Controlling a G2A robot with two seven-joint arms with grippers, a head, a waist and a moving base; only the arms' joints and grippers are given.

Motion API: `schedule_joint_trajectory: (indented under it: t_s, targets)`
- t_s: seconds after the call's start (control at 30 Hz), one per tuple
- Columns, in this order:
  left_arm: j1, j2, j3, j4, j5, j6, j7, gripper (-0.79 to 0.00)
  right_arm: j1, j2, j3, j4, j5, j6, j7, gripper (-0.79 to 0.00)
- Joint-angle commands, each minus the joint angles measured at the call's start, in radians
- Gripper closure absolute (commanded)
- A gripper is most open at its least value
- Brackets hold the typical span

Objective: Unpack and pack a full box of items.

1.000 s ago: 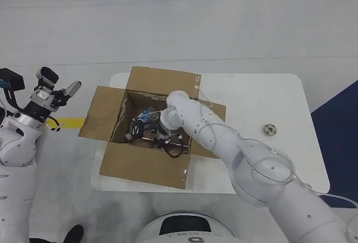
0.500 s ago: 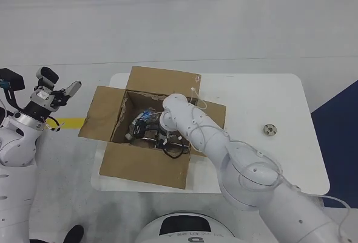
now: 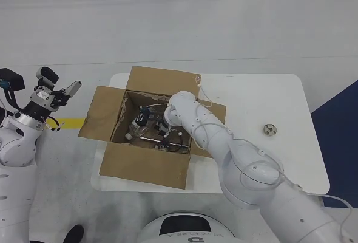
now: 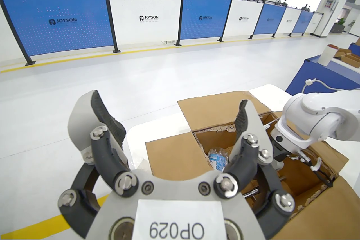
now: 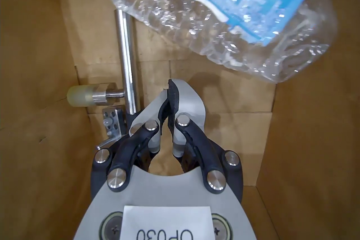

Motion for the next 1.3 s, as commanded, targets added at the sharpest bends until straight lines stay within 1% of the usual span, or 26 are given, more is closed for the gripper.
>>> schedule_joint_trajectory:
  t_s: [0.0,0.1,0.13,0.17,0.2,0.6,0.67,0.73,0.8,0.9,1.03,1.17,1.27]
  targets:
    - [0.0,0.0,0.0,0.0,0.0,0.0,0.0,-0.785,-0.003,0.004,0.001,-0.003,-0.007,0.0,-0.014,0.0]
    - [0.0,0.0,0.0,0.0,0.0,0.0,0.0,-0.785,-0.008,0.007,0.001,-0.021,-0.017,-0.027,-0.024,0.0]
    - [0.0,0.0,0.0,0.0,0.0,0.0,0.0,-0.785,-0.009,0.008,0.001,-0.028,-0.019,-0.031,-0.025,-0.12]
    - [0.0,0.0,0.0,0.0,0.0,0.0,0.0,-0.785,-0.009,0.008,0.004,-0.033,-0.018,-0.031,-0.027,-0.299]
    - [0.0,0.0,0.0,0.0,0.0,0.0,0.0,-0.785,-0.007,0.009,0.009,-0.039,-0.01,-0.035,-0.034,-0.785]
    - [0.0,0.0,0.0,0.0,0.0,0.0,0.0,-0.785,-0.007,0.009,0.01,-0.039,-0.009,-0.036,-0.035,-0.785]
    - [0.0,0.0,0.0,0.0,0.0,0.0,0.0,-0.785,-0.014,0.011,0.012,-0.043,-0.009,-0.031,-0.046,-0.785]
    - [-0.003,-0.001,0.003,0.021,-0.055,0.01,-0.018,-0.785,-0.013,0.021,0.018,-0.051,-0.009,-0.068,-0.097,-0.785]
    - [-0.023,0.003,0.001,0.057,-0.123,-0.001,-0.069,-0.785,-0.011,0.034,0.022,-0.047,-0.02,-0.095,-0.155,-0.785]
    - [-0.064,0.009,0.008,0.124,-0.213,-0.032,-0.157,-0.785,-0.024,0.051,0.018,-0.067,-0.056,-0.08,-0.226,-0.785]
    - [-0.13,0.017,0.036,0.22,-0.22,-0.044,-0.239,-0.785,-0.05,0.074,0.011,-0.126,-0.105,-0.057,-0.274,-0.785]
    - [-0.187,0.018,0.084,0.309,-0.149,-0.049,-0.238,-0.785,-0.07,0.102,0.013,-0.198,-0.137,-0.042,-0.266,-0.785]
    - [-0.223,0.016,0.121,0.369,-0.115,-0.064,-0.224,-0.785,-0.089,0.125,0.02,-0.264,-0.154,-0.003,-0.227,-0.785]
